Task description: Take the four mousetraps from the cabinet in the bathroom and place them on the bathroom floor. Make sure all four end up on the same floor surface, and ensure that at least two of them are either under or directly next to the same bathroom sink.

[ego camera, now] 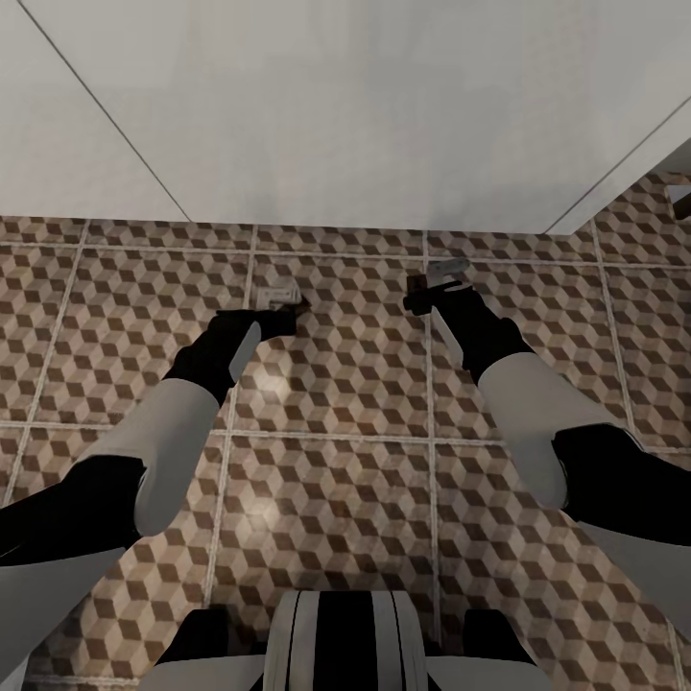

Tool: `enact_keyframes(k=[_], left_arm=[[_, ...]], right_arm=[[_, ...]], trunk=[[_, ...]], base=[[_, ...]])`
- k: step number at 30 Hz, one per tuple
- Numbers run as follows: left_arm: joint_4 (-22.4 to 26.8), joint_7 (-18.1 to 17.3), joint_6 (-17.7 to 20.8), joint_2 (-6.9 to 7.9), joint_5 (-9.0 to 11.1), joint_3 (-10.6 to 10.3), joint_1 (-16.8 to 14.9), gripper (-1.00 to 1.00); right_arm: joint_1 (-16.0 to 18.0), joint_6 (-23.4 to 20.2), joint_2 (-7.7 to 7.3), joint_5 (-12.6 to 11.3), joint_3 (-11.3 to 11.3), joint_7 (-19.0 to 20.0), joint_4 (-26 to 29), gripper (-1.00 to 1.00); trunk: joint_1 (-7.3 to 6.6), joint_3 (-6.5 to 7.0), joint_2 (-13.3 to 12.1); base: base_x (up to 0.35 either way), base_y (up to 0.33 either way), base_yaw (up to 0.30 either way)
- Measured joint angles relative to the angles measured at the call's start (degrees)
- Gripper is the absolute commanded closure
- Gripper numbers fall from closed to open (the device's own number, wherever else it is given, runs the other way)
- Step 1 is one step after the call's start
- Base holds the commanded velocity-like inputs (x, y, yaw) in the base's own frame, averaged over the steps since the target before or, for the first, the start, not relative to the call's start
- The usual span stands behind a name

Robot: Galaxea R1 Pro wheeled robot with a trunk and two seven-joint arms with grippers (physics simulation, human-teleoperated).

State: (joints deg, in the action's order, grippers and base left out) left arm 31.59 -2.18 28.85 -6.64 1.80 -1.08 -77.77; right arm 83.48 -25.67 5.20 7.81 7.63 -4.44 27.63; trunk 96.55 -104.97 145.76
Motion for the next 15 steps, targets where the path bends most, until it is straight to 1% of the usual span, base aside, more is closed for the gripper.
enact_keyframes(k=[2, 8, 15], left_arm=[[0.1, 0.0, -0.2, 0.01, 0.0, 0.0, 0.0, 1.00], [0.4, -0.1, -3.3, 0.05, 0.1, 0.0, 0.0, 1.00], [1.0, -0.5, -4.0, 0.30, 0.1, 0.0, 0.0, 1.00]], right_arm=[[0.0, 0.0, -0.03, 0.0, 0.0, 0.0, 0.0, 1.00], [0.0, 0.1, -0.08, 0.0, 0.1, 0.0, 0.1, 1.00], [0.0, 0.2, -0.34, 0.0, 0.1, 0.1, 0.1, 1.00]], trunk=[[0.00, 0.00, 0.0], [0.00, 0.00, 0.0], [0.00, 0.00, 0.0]], base=[[0.000, 0.000, 0.000], [0.000, 0.000, 0.000], [0.000, 0.000, 0.000]])
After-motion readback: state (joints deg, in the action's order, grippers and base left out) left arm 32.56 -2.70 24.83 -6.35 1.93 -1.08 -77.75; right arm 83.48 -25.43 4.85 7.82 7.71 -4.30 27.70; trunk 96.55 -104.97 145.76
